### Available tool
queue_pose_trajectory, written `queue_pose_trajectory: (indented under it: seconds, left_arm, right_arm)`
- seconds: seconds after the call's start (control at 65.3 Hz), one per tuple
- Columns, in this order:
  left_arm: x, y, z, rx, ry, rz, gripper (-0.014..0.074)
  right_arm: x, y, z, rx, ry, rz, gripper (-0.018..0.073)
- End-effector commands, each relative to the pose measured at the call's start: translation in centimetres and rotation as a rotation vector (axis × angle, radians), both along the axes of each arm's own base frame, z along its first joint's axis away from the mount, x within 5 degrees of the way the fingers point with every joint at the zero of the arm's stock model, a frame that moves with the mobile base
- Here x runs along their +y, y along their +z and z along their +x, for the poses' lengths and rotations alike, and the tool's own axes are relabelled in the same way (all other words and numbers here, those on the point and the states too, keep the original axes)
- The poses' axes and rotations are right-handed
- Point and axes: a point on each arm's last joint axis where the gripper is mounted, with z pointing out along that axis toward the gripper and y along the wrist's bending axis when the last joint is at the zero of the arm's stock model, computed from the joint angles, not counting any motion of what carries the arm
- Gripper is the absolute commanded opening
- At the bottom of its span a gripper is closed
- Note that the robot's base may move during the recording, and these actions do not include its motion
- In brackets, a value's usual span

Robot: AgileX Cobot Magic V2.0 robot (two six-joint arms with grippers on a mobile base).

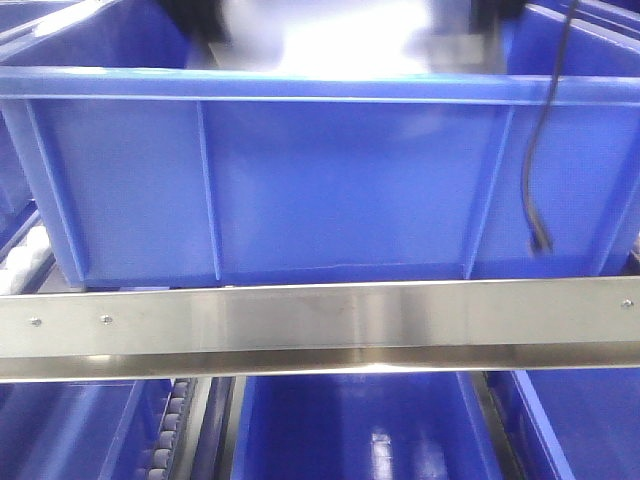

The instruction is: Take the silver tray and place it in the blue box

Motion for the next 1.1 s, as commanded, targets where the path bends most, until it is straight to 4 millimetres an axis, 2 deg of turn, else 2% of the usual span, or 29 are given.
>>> queue_pose_trajectory:
  seconds: [0.0, 0.214, 0.505, 0.582, 0.658, 0.735, 0.796, 0.933, 1.087]
  left_arm:
    - [0.3, 2.1, 0.6, -0.121, -0.015, -0.039, -0.0105]
    - [-0.4, -1.0, 2.4, -0.073, -0.009, -0.019, -0.0105]
    - [0.2, -1.1, 2.9, -0.074, 0.005, -0.033, -0.0091]
    - [0.3, -1.0, 3.0, -0.072, 0.010, -0.046, -0.0039]
    - [0.2, -0.6, 3.1, -0.081, -0.003, -0.047, 0.0056]
    - [0.2, 0.1, 3.1, -0.101, -0.023, -0.041, 0.0191]
    - [0.2, 0.7, 3.1, -0.114, -0.022, -0.047, 0.0281]
    - [0.3, 2.2, 3.0, -0.128, -0.012, -0.055, 0.0430]
    - [0.8, 4.1, 2.3, -0.119, -0.031, -0.012, 0.0453]
  right_arm:
    - [-0.8, 2.2, 0.6, -0.128, 0.014, 0.001, 0.0056]
    - [-0.5, 0.4, 2.2, -0.142, 0.023, 0.005, 0.0056]
    - [-0.4, -0.2, 2.5, -0.126, 0.023, -0.001, 0.0078]
    - [-0.4, -0.3, 2.5, -0.121, 0.021, -0.002, 0.0158]
    - [-0.4, -0.3, 2.5, -0.118, 0.021, -0.003, 0.0308]
    - [-0.5, -0.3, 2.4, -0.112, 0.019, -0.005, 0.0459]
    - [-0.5, -0.3, 2.3, -0.104, 0.017, -0.008, 0.0537]
    - [-0.7, 0.8, 1.8, -0.116, 0.012, -0.004, 0.0561]
    - [-1.0, 3.0, 0.4, -0.156, 0.012, 0.013, 0.0560]
